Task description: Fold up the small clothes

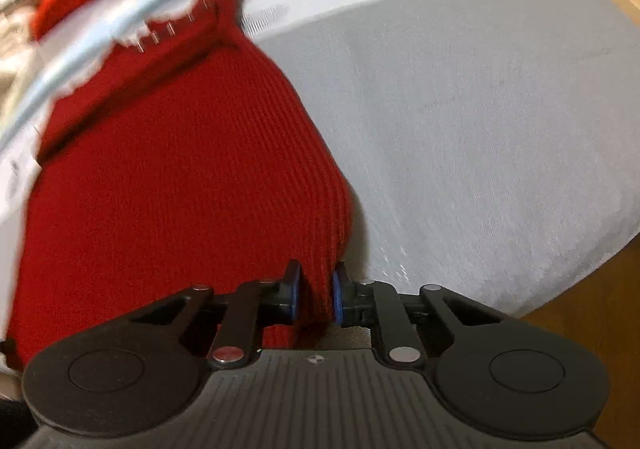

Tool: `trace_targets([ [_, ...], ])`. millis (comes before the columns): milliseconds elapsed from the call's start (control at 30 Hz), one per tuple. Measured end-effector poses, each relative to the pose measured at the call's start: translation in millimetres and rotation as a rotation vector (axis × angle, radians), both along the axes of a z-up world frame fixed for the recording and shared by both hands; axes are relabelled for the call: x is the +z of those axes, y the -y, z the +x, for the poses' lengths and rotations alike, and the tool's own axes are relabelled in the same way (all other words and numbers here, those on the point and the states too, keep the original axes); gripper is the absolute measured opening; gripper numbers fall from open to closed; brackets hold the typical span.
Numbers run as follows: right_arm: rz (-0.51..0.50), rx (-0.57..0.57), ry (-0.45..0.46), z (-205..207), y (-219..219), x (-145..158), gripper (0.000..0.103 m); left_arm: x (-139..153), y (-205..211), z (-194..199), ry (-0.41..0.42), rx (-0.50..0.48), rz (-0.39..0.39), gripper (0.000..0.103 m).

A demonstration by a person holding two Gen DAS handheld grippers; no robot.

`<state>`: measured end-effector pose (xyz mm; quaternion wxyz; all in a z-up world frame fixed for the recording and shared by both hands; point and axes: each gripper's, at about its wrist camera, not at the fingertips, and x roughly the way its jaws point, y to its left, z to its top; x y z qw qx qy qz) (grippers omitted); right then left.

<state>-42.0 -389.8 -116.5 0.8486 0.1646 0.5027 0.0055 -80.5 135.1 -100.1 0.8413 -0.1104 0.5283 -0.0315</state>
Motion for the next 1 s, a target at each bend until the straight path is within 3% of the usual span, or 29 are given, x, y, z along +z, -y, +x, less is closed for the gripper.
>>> trace_targets([
  [267,0.212,0.021,0.208,-36.4,11.7,84.4,0.014,103.2,-21.0,-44.5,0.216,-0.114,-0.139,0.005],
  [400,0.256,0.061,0.292,-64.4,13.9,121.5,0.013,137.9,-39.9,-81.8,0.265,-0.137,-0.18,0.004],
  [533,0.307,0.084,0.296,-95.5,25.7,146.8,0.013,159.6,-63.9,-113.6,0.284,-0.128,-0.242,0.004],
  [633,0.329,0.089,0.312,-108.2,33.2,162.4,0.012,157.2,-79.0,-94.7,0.265,-0.084,-0.288,0.005],
  [700,0.343,0.069,0.298,-93.8,36.4,163.8,0.012,142.9,-90.1,-59.0,0.229,-0.046,-0.289,0.005],
  [767,0.321,0.067,0.278,-63.9,31.9,158.5,0.011,118.5,-96.6,-9.1,0.187,-0.008,-0.298,0.005],
  [900,0.261,0.027,0.218,40.5,22.7,122.2,0.007,64.2,-120.1,85.0,0.093,0.135,-0.31,0.008],
  [967,0.254,0.0,0.196,84.4,17.1,98.3,0.008,42.8,-127.0,114.5,0.089,0.222,-0.275,0.017],
  [1000,0.225,-0.008,0.193,105.4,13.0,84.5,0.012,33.3,-129.8,122.0,0.094,0.244,-0.261,0.028],
])
